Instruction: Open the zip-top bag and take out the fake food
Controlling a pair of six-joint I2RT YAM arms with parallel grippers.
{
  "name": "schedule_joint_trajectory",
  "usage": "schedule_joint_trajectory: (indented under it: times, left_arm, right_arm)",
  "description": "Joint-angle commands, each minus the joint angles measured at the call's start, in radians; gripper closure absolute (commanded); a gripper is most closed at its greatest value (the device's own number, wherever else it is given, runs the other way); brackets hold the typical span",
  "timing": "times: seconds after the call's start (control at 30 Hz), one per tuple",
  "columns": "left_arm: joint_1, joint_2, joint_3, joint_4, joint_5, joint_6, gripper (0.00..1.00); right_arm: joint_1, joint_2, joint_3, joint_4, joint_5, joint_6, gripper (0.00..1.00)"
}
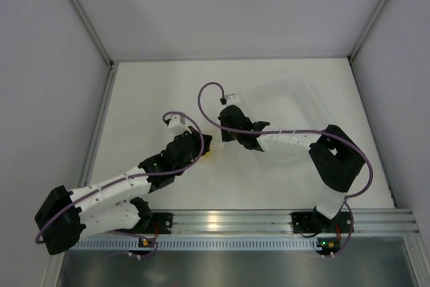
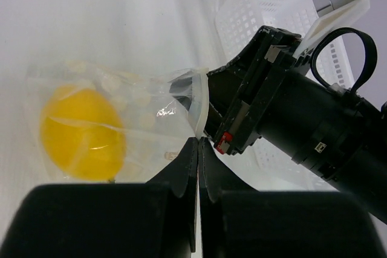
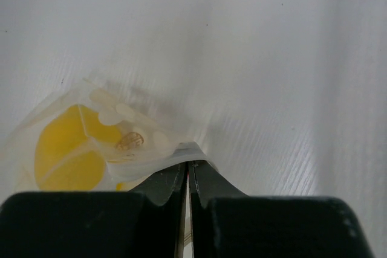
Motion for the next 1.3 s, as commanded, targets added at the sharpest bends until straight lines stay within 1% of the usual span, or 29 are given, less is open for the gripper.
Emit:
schedule_joint_trajectory:
  times: [0.0, 0.03, 0.07, 0.17, 0.27, 0.37, 0.4, 0.5, 0.57, 0.7, 0.87, 0.9, 0.93, 1.03, 1.13, 1.17, 1.27]
  left_arm:
    - [0.002, -0.018, 0.019, 0.061, -0.014, 0.017, 1.00]
    - [0.003, -0.007, 0.024, 0.062, -0.011, 0.019, 1.00]
    - [0.003, 0.002, 0.027, 0.062, -0.012, 0.019, 1.00]
    - [0.006, 0.045, 0.048, 0.064, -0.005, 0.012, 1.00]
    - [0.009, 0.082, 0.064, 0.095, 0.023, 0.003, 1.00]
    - [0.009, 0.105, 0.067, 0.163, 0.057, -0.014, 1.00]
    - [0.009, 0.117, 0.079, 0.173, 0.078, -0.029, 1.00]
    - [0.008, 0.117, 0.088, 0.202, 0.084, -0.052, 1.00]
    - [0.008, 0.099, 0.081, 0.220, 0.068, -0.076, 1.00]
    - [0.005, 0.056, 0.045, 0.271, 0.022, -0.121, 1.00]
    - [0.005, -0.005, -0.040, 0.328, -0.005, -0.173, 1.00]
    - [0.005, -0.012, -0.050, 0.328, -0.006, -0.193, 1.00]
    - [0.005, -0.019, -0.059, 0.328, -0.008, -0.201, 1.00]
    - [0.005, -0.038, -0.085, 0.329, -0.008, -0.219, 1.00]
    - [0.006, -0.038, -0.096, 0.326, -0.006, -0.221, 1.00]
    - [0.008, -0.035, -0.097, 0.328, 0.001, -0.231, 1.00]
    - [0.008, -0.030, -0.100, 0.342, 0.020, -0.233, 1.00]
  right_arm:
    - [-0.008, 0.016, 0.031, -0.060, 0.035, -0.065, 0.99]
    - [-0.007, -0.015, 0.011, -0.034, 0.001, -0.050, 0.99]
    - [-0.008, -0.035, -0.028, 0.035, -0.065, -0.037, 0.98]
    - [-0.007, -0.105, -0.076, 0.132, -0.186, -0.006, 0.97]
    - [-0.007, -0.135, -0.067, 0.146, -0.291, 0.032, 0.95]
    - [-0.005, -0.168, -0.070, 0.154, -0.326, 0.070, 0.94]
    - [-0.007, -0.190, -0.075, 0.160, -0.322, 0.096, 0.94]
    - [-0.007, -0.214, -0.093, 0.164, -0.285, 0.162, 0.91]
    - [-0.011, -0.213, -0.111, 0.184, -0.292, 0.205, 0.90]
    - [-0.014, -0.169, -0.111, 0.215, -0.369, 0.262, 0.91]
    - [-0.013, -0.107, -0.085, 0.163, -0.311, 0.268, 0.92]
    - [-0.011, -0.090, -0.082, 0.151, -0.284, 0.262, 0.92]
    - [-0.010, -0.084, -0.081, 0.135, -0.220, 0.256, 0.92]
    - [-0.013, -0.067, -0.088, 0.128, -0.158, 0.251, 0.93]
    - [-0.013, -0.049, -0.029, 0.076, -0.129, 0.189, 1.00]
    - [-0.007, -0.046, -0.013, 0.015, -0.106, 0.146, 1.00]
    - [-0.001, -0.050, 0.020, -0.053, -0.004, 0.065, 1.00]
